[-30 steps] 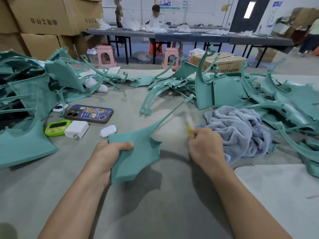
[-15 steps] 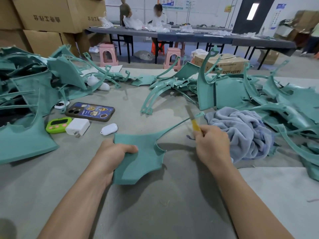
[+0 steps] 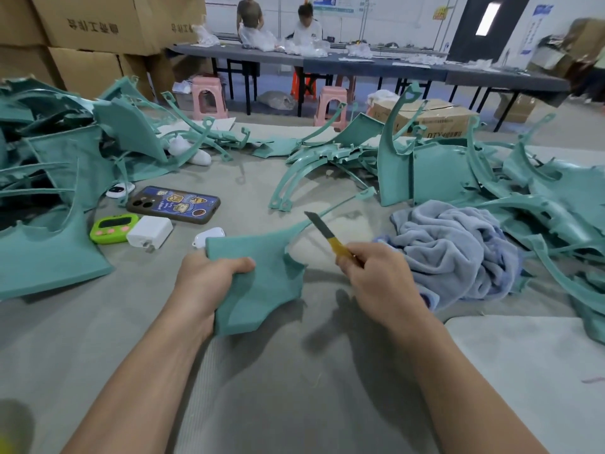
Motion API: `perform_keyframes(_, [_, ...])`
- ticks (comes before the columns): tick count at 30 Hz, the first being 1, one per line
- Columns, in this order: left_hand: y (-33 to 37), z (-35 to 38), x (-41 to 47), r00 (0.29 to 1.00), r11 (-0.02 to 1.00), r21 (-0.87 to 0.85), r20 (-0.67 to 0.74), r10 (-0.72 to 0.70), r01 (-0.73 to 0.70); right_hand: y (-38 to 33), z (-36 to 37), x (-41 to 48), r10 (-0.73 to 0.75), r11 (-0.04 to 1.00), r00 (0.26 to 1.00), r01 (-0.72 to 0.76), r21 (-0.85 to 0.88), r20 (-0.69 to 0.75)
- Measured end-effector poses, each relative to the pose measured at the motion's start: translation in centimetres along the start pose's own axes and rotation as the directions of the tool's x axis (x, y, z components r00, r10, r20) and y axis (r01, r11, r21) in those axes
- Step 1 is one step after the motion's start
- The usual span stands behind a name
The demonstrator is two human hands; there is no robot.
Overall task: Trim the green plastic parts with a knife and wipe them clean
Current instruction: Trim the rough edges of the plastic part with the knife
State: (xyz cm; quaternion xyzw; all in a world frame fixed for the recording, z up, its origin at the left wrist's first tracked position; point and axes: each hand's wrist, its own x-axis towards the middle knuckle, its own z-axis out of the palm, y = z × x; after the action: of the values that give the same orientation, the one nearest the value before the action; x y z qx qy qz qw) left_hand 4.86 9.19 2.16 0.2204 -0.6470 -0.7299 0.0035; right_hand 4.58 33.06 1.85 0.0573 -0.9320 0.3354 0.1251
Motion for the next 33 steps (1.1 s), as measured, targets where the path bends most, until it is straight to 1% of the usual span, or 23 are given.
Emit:
perform_keyframes(1, [0.0, -0.1, 0.0, 1.0, 1.0, -0.02, 0.009, -0.006, 0.006, -0.2, 0.0, 0.0, -0.05, 0.999, 0.997, 0.049, 0.016, 0.054])
perform_keyframes(3, [0.2, -0.4, -0.1, 0.997, 0.998, -0.042, 0.062, -0.053, 0.056, -0.2, 0.0, 0.2, -0.126, 0.992, 0.982, 0.128, -0.01, 0.139])
perform_keyframes(6, [0.4, -0.8, -0.3, 0.986, 0.991, -0.04, 0.115, -0.123, 0.129, 0.0, -0.3, 0.2, -0.141, 0.983, 0.96, 0.164, -0.078, 0.241])
perform_keyframes(8, [0.5, -0.9, -0.4, 0.984, 0.99, -0.028, 0.119, -0.135, 0.139, 0.6, -1.1, 0.5, -0.129, 0.985, 0.954, 0.154, -0.074, 0.27])
perform_keyframes(10, [0.6, -0.9, -0.3, 0.983, 0.991, -0.001, 0.122, -0.136, 0.137, 1.2, -2.1, 0.8, -0.101, 0.99, 0.96, 0.123, -0.067, 0.26])
perform_keyframes(12, [0.5, -0.9, -0.4, 0.979, 0.99, 0.038, 0.148, -0.143, 0.139, 1.6, -2.7, 0.7, -0.083, 0.994, 0.975, 0.096, -0.053, 0.208])
perform_keyframes(14, [0.5, -0.7, -0.5, 0.97, 0.987, 0.075, 0.19, -0.153, 0.141, 1.5, -2.5, 0.5, -0.103, 0.994, 0.982, 0.109, -0.031, 0.159])
perform_keyframes(16, [0.4, -0.6, -0.6, 0.964, 0.985, 0.101, 0.213, -0.159, 0.14, 0.9, -2.1, 0.5, -0.148, 0.987, 0.97, 0.158, -0.04, 0.194])
perform_keyframes(18, [0.5, -0.7, -0.5, 0.962, 0.983, 0.113, 0.216, -0.167, 0.145, 0.6, -1.9, 0.6, -0.167, 0.976, 0.942, 0.199, -0.084, 0.291])
perform_keyframes(20, [0.5, -0.9, -0.4, 0.966, 0.983, 0.122, 0.204, -0.159, 0.136, 0.6, -2.3, 0.7, -0.151, 0.971, 0.918, 0.208, -0.12, 0.367])
perform_keyframes(21, [0.5, -0.9, -0.4, 0.969, 0.984, 0.127, 0.197, -0.152, 0.128, 0.8, -2.5, 0.7, -0.148, 0.969, 0.916, 0.209, -0.131, 0.372])
perform_keyframes(22, [0.5, -0.9, -0.3, 0.97, 0.984, 0.132, 0.192, -0.147, 0.122, 0.9, -2.6, 0.6, -0.142, 0.97, 0.925, 0.2, -0.135, 0.353])
perform_keyframes(25, [0.4, -0.7, -0.3, 0.97, 0.981, 0.155, 0.194, -0.146, 0.117, 0.7, -2.3, 0.4, -0.136, 0.985, 0.965, 0.155, -0.071, 0.225])
perform_keyframes(26, [0.4, -0.7, -0.3, 0.969, 0.98, 0.16, 0.195, -0.15, 0.119, 0.5, -2.2, 0.4, -0.143, 0.985, 0.965, 0.162, -0.068, 0.219])
perform_keyframes(28, [0.4, -0.7, -0.2, 0.971, 0.981, 0.147, 0.184, -0.154, 0.128, 0.2, -2.0, 0.5, -0.164, 0.971, 0.939, 0.209, -0.12, 0.303])
perform_keyframes(30, [0.4, -0.6, -0.2, 0.978, 0.984, 0.122, 0.152, -0.145, 0.127, 0.3, -2.3, 0.5, -0.15, 0.966, 0.914, 0.218, -0.143, 0.377])
perform_keyframes(31, [0.3, -0.6, -0.2, 0.982, 0.987, 0.106, 0.129, -0.136, 0.123, 0.5, -2.5, 0.5, -0.139, 0.97, 0.915, 0.202, -0.132, 0.379])
perform_keyframes(33, [0.3, -0.6, 0.0, 0.992, 0.992, 0.058, 0.056, -0.115, 0.111, 1.1, -2.6, 0.4, -0.102, 0.989, 0.947, 0.129, -0.069, 0.306])
